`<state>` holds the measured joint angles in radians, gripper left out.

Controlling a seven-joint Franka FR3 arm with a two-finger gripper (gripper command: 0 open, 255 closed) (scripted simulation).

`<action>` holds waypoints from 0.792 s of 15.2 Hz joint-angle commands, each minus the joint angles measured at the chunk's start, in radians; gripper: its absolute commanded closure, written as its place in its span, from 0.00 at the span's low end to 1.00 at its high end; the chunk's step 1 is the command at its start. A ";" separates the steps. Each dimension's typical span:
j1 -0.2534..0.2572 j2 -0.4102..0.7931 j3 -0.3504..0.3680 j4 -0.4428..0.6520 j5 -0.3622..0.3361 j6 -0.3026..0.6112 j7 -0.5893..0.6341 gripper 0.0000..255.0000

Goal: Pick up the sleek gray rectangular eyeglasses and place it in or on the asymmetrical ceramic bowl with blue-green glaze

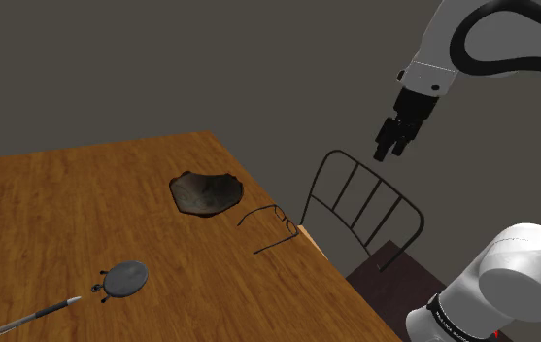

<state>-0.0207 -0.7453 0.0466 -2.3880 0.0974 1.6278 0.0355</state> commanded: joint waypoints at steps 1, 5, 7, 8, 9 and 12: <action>0.000 0.000 0.000 0.000 0.000 0.000 0.000 0.00; 0.023 0.041 0.064 -0.067 0.041 0.131 0.059 0.00; 0.035 0.072 0.098 -0.092 0.060 0.199 0.087 0.00; 0.040 0.090 0.115 -0.102 0.069 0.234 0.102 0.00; 0.046 0.110 0.131 -0.111 0.078 0.268 0.116 0.00; 0.059 0.179 0.183 -0.129 0.098 0.373 0.161 0.00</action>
<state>0.0349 -0.5915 0.2132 -2.5200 0.1894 1.9705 0.1800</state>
